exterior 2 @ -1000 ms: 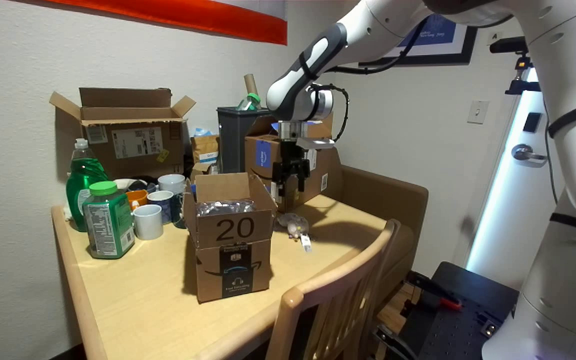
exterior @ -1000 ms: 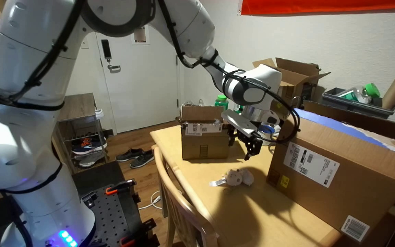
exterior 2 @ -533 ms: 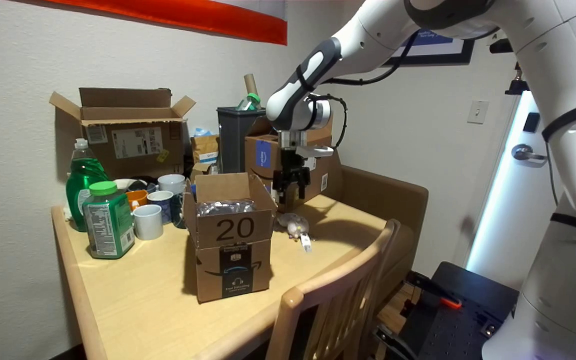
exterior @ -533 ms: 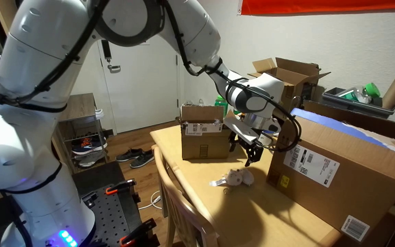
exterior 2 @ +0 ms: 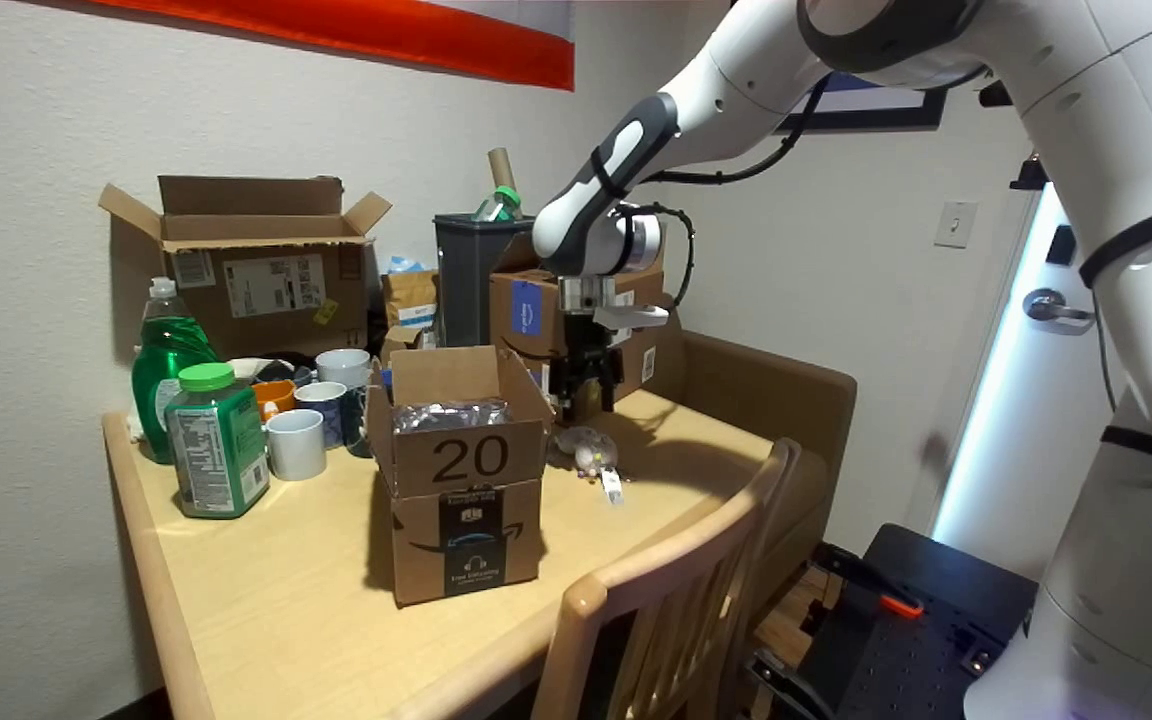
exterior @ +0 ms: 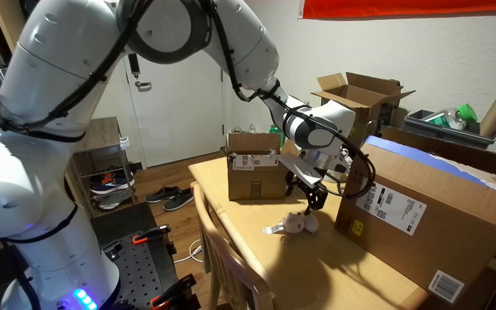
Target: Pick one plush toy from the table and put it in the small box
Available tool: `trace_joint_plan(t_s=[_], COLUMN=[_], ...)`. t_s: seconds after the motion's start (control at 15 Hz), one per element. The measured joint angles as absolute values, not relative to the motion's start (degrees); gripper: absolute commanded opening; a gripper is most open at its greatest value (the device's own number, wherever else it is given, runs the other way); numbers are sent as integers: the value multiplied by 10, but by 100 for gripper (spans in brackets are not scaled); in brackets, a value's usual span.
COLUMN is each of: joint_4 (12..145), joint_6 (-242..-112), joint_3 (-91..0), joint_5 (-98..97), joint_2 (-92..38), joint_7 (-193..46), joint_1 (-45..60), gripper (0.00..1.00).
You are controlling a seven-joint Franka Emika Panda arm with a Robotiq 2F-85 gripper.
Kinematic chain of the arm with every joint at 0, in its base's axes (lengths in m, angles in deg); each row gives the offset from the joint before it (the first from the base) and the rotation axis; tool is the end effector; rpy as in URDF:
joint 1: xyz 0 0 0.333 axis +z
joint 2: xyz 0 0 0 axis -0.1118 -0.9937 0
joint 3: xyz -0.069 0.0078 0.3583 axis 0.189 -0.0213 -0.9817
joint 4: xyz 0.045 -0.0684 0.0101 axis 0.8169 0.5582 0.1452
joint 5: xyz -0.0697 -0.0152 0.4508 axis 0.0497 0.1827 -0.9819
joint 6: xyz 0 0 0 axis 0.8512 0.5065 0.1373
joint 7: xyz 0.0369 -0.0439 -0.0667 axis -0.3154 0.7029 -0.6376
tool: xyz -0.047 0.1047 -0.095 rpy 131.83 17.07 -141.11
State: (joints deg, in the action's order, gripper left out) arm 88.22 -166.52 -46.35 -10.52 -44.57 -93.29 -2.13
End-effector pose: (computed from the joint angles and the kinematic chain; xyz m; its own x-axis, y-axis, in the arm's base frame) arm 0.6847 -0.1344 0.1624 0.9829 -0.0014 -0.1843 -0.0209 -0.9944 -0.1040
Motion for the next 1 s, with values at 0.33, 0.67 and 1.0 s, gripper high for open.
trace_joint_plan(t_s=[0.33, 0.67, 1.0], joint_4=[896, 909, 920], joint_6=[-1665, -1666, -1670], joint_3=[-465, -466, -469], joint_5=[-105, -105, -105], joint_2=[-448, -448, -449], joint_7=[-933, -933, -933], joint_1=[-23, -32, -36], gripper=[100, 100, 100])
